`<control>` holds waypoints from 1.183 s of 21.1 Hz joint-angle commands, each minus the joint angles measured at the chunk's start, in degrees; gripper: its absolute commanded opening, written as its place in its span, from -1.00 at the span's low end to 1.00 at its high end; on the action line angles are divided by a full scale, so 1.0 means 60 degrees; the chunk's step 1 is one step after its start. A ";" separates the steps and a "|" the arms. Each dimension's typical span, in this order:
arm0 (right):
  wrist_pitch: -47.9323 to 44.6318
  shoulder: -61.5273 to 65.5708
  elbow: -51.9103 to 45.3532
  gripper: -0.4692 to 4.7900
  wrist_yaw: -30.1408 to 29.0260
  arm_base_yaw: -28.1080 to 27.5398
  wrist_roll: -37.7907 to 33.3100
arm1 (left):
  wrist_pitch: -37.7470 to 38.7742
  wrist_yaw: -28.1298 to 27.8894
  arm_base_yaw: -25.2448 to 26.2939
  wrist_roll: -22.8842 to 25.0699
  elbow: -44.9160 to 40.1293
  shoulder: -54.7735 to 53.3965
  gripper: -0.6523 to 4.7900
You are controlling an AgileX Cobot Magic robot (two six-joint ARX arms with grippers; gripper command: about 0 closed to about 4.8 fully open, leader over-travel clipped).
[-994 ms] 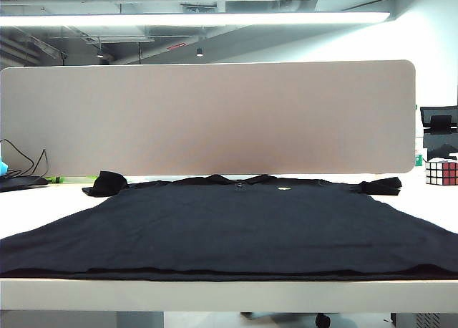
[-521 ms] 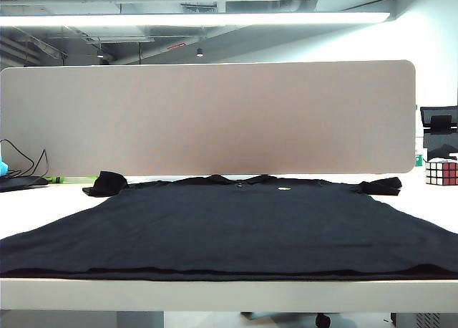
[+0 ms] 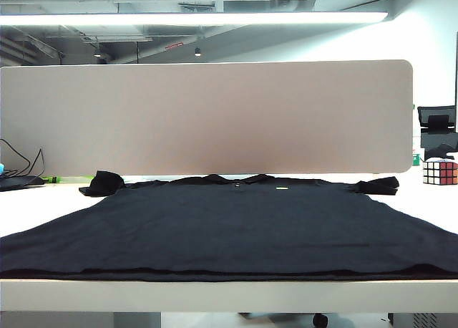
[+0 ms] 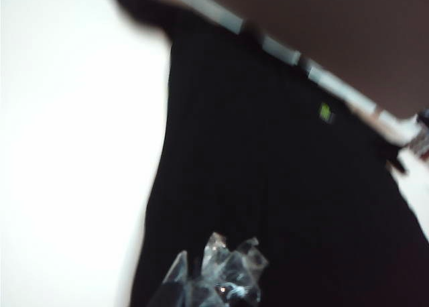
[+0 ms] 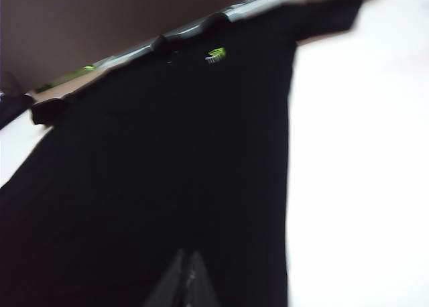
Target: Fold the bottom side of the T-shirt horizontally towards the center, about one-third of the way, then fold the sleeve back towards the center, creating a straight line along the edge of the T-shirt, and finally fold the bottom of the T-shirt up towards the top, creating a neat rectangle.
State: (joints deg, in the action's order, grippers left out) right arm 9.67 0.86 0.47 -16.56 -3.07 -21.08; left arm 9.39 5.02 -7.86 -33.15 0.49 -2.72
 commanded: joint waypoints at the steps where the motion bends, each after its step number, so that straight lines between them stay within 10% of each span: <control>1: 0.0678 0.0441 0.0390 -0.86 0.0087 -0.0015 -0.0058 | 0.0131 0.0539 0.0018 -0.0477 0.0193 -0.0776 -0.78; 14: 0.3093 0.5122 0.4011 -0.86 0.0230 -0.0018 0.0663 | 0.0222 0.2426 0.0168 0.2433 0.4105 -0.7898 -0.78; 25: 0.4969 0.9078 0.6153 -0.86 -0.2499 -0.1217 0.2142 | 0.0175 0.7785 0.4233 0.2470 0.5125 -1.1275 -0.78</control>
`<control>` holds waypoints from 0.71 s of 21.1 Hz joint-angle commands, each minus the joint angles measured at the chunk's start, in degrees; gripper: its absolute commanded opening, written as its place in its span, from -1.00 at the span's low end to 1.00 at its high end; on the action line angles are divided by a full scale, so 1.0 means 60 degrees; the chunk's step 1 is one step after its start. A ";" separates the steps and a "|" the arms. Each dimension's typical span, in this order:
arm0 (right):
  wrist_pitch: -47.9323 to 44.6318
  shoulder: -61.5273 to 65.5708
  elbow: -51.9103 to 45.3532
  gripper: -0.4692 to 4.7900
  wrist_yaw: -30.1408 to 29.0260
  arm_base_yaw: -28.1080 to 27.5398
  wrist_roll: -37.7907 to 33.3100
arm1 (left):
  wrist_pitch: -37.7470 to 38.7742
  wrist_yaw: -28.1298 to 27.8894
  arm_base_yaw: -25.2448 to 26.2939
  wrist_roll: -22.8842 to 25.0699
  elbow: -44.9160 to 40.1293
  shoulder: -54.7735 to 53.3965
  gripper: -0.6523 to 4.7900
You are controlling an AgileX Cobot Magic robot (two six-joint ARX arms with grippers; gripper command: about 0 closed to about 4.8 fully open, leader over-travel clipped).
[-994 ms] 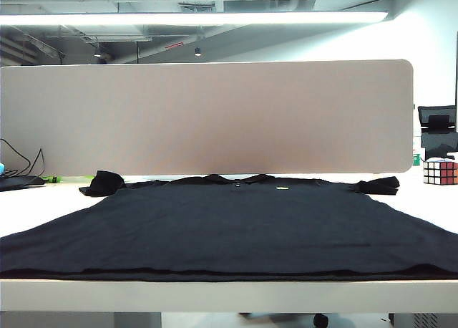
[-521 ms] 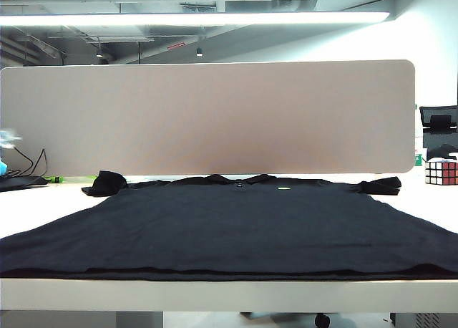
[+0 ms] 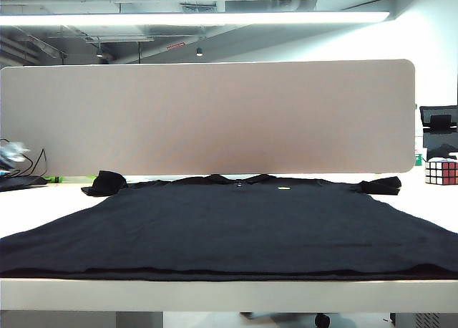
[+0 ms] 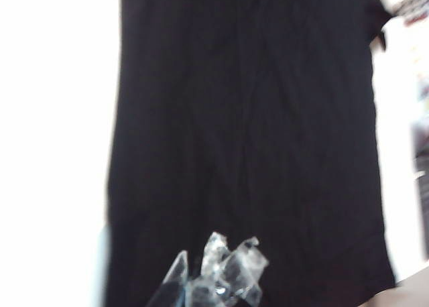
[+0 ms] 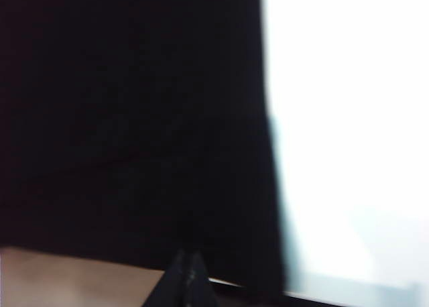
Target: Fold the bottom side of the T-shirt horizontally towards the center, about one-third of the way, then fold the sleeve back towards the center, creating a straight line along the edge of the T-shirt, and finally fold the bottom of the T-shirt up towards the top, creating a neat rectangle.
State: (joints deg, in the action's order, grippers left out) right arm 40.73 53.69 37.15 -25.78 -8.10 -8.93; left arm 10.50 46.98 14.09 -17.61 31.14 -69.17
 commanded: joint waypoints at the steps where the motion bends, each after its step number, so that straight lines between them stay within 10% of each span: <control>1: -0.0240 0.0401 0.0040 -0.86 -0.1067 -0.0565 0.0200 | 0.0015 0.0721 0.0849 -0.0168 0.0018 -0.0306 -0.78; 8: -0.0051 0.1727 0.0040 -0.81 -0.1056 -0.1719 0.0783 | 0.0514 -0.0503 0.0867 0.0667 0.0025 -0.0641 -0.75; 15: -0.0270 0.3155 0.0036 -0.33 -0.1096 -0.1679 0.0790 | 0.0845 -0.1231 0.0871 0.0896 0.0025 -0.0645 -0.42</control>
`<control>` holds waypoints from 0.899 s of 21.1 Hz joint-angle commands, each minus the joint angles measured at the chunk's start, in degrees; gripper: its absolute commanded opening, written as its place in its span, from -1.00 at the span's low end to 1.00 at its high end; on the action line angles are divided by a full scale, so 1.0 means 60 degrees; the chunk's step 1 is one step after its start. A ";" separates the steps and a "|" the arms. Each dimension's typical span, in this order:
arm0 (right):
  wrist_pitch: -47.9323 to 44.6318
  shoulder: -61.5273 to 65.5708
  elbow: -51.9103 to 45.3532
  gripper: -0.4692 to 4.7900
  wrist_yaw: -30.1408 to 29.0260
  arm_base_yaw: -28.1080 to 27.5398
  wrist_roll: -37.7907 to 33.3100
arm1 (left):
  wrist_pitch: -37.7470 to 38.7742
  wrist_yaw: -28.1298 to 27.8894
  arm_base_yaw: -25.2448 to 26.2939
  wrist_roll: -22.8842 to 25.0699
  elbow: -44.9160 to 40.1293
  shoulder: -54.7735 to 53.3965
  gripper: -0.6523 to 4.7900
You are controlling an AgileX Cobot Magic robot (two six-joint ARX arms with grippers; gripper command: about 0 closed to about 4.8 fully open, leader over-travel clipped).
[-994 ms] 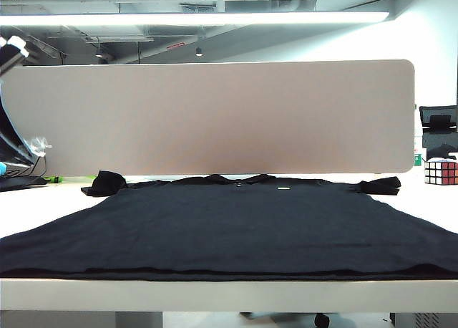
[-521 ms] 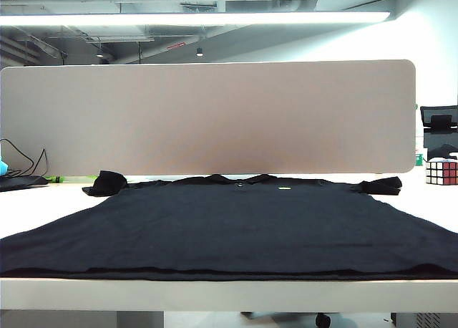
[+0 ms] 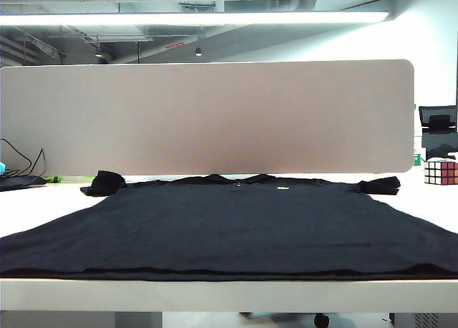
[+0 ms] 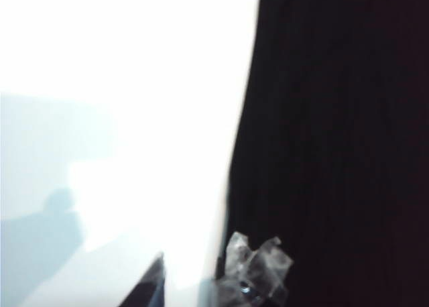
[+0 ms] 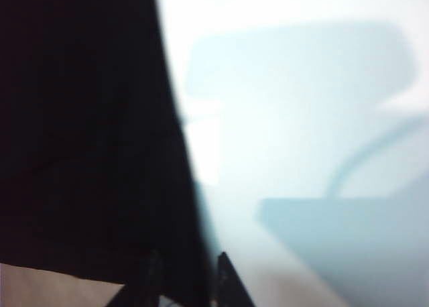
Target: Fold the bottom side of the T-shirt horizontally towards the center, about one-third of the way, then fold the sleeve back towards the center, creating a straight line along the edge of the T-shirt, and finally fold the bottom of the T-shirt up towards the top, creating a neat rectangle.
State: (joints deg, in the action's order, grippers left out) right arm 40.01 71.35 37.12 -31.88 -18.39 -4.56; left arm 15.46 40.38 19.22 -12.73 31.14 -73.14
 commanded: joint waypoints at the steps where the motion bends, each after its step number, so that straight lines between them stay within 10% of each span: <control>1: -0.0204 0.0342 0.0040 -0.32 -0.0076 0.0047 0.0062 | 0.0007 -0.0131 0.0011 0.0084 0.0033 -0.0022 -0.41; 4: -0.0535 0.0648 0.0036 -0.20 -0.0069 0.0047 0.0062 | 0.0084 -0.0554 -0.0146 0.0153 0.0036 -0.0372 -0.05; 19: -0.0889 0.0656 0.0040 0.07 -0.0036 0.0157 -0.0029 | 0.0987 -0.1173 -0.1115 0.1209 0.0601 -0.1749 -0.05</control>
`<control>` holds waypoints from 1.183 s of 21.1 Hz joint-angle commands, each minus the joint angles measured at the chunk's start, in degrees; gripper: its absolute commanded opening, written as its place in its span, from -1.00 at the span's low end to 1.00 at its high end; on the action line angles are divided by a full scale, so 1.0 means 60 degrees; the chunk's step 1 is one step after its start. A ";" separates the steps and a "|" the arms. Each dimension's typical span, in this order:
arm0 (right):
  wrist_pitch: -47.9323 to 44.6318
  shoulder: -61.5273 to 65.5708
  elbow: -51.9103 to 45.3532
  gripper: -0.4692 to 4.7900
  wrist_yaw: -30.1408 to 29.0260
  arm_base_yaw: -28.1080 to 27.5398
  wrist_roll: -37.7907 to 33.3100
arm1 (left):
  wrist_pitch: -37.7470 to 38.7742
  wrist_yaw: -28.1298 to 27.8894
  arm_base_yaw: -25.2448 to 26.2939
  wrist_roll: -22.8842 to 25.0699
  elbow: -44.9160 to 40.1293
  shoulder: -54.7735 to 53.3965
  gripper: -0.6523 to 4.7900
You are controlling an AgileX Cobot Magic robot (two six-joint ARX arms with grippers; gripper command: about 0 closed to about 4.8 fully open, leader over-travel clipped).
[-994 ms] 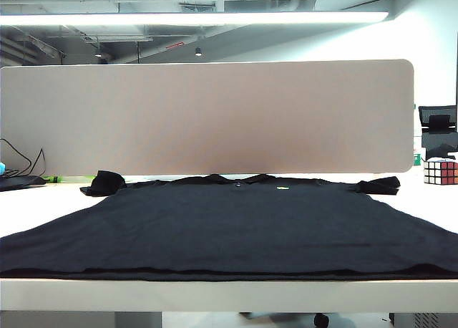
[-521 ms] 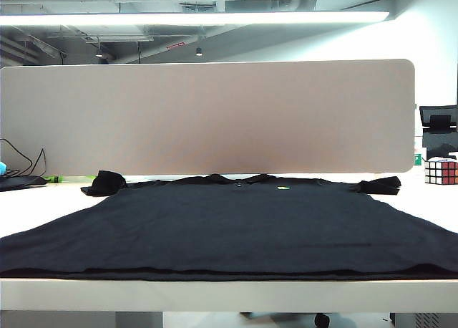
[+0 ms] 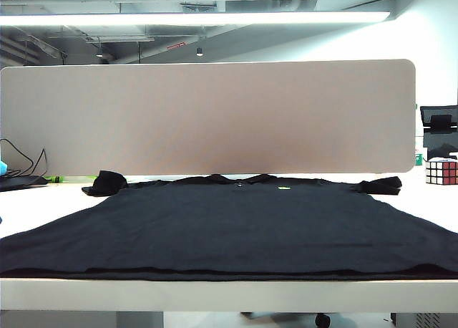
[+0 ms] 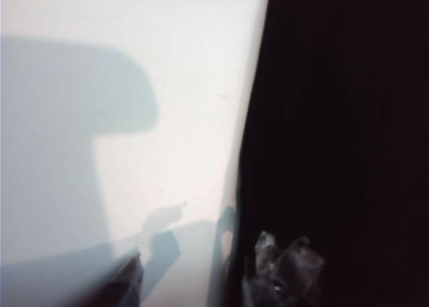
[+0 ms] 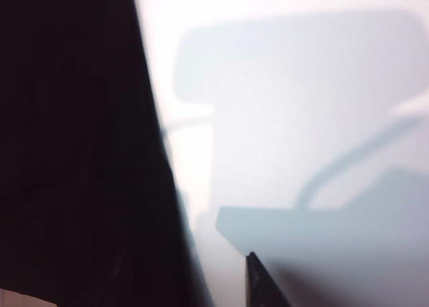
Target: Fold the bottom side of the T-shirt horizontally towards the center, about one-third of the way, then fold the sleeve back towards the center, creating a straight line along the edge of the T-shirt, and finally fold the bottom of the T-shirt up towards the top, creating a neat rectangle.
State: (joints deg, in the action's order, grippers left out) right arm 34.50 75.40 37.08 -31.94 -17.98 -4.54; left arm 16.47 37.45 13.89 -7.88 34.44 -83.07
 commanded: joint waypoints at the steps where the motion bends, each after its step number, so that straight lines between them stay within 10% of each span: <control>1: 0.0124 -0.0018 0.0047 0.14 -0.0025 0.0131 -0.0029 | 0.1078 -0.0725 -0.0426 0.0576 0.0211 -0.0095 -0.05; 25: 0.0390 0.1224 0.0044 0.22 0.0382 0.1381 -0.0011 | 0.2131 -0.1359 -0.1351 0.1038 0.1020 -0.0171 0.03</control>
State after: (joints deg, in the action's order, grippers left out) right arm 35.57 81.38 38.37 -33.28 -10.13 -4.82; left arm 27.57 30.20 6.28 -2.02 40.69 -83.77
